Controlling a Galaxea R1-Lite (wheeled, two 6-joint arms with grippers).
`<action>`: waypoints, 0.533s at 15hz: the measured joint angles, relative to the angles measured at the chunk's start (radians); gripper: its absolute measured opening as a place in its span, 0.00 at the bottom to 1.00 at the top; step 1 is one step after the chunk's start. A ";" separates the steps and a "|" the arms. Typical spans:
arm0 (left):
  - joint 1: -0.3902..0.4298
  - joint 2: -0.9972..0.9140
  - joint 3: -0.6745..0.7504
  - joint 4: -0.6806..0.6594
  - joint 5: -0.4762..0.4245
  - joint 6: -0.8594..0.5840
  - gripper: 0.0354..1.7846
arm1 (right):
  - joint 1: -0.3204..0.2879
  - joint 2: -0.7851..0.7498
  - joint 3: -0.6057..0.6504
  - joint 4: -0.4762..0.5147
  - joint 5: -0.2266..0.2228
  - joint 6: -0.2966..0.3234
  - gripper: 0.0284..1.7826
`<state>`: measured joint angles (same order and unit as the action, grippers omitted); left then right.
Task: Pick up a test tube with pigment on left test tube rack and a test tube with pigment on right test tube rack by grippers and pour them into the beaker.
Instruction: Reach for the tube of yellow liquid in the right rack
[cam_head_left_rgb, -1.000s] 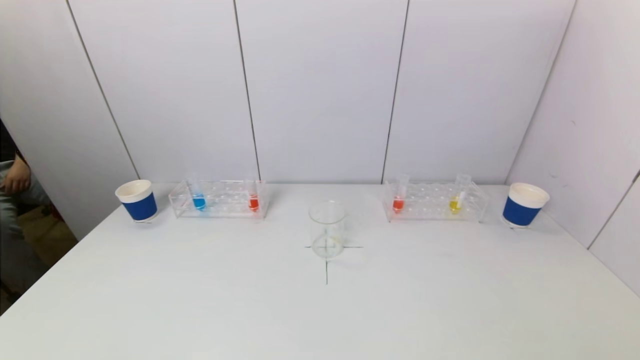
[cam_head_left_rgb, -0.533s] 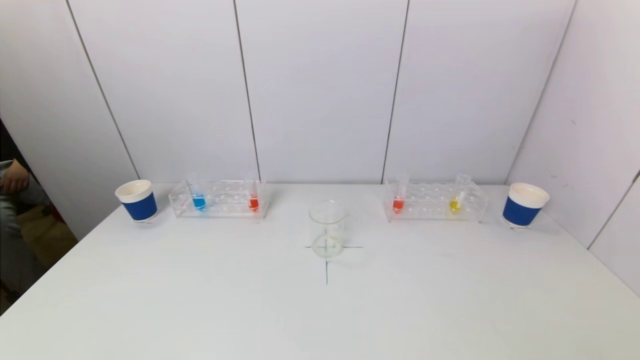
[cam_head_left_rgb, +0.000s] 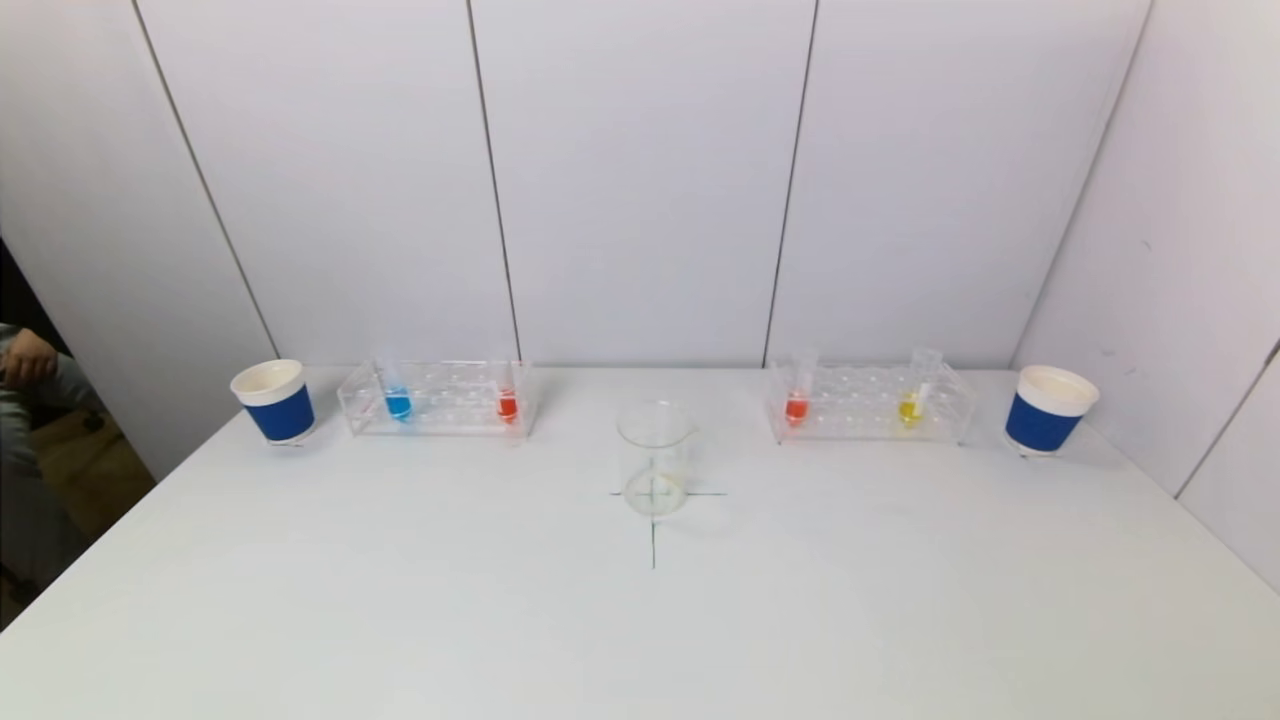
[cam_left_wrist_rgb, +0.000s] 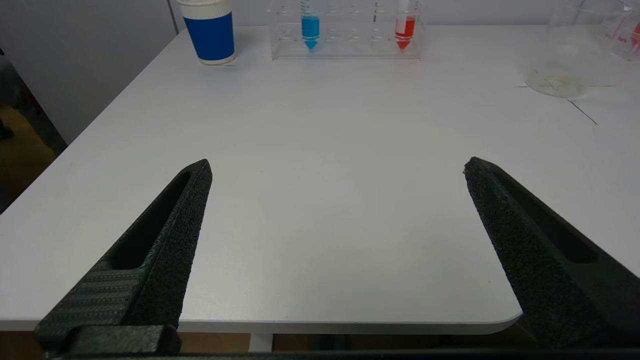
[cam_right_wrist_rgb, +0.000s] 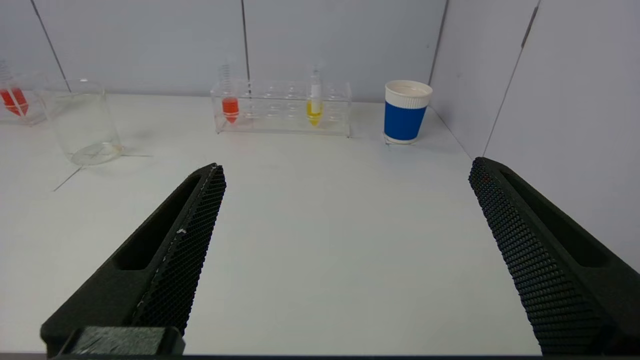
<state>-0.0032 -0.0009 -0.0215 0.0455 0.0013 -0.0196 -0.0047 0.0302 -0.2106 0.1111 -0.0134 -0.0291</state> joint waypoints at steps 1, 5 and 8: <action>0.000 0.000 0.000 0.000 0.000 0.000 0.99 | 0.000 0.025 -0.036 0.005 0.008 -0.001 0.99; 0.000 0.000 0.000 0.000 0.000 0.000 0.99 | -0.001 0.161 -0.137 -0.024 0.042 0.002 0.99; 0.000 0.000 0.000 0.000 0.000 0.000 0.99 | -0.001 0.321 -0.179 -0.140 0.054 0.007 0.99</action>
<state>-0.0032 -0.0009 -0.0215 0.0455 0.0009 -0.0196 -0.0062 0.3511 -0.3891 -0.0294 0.0404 -0.0226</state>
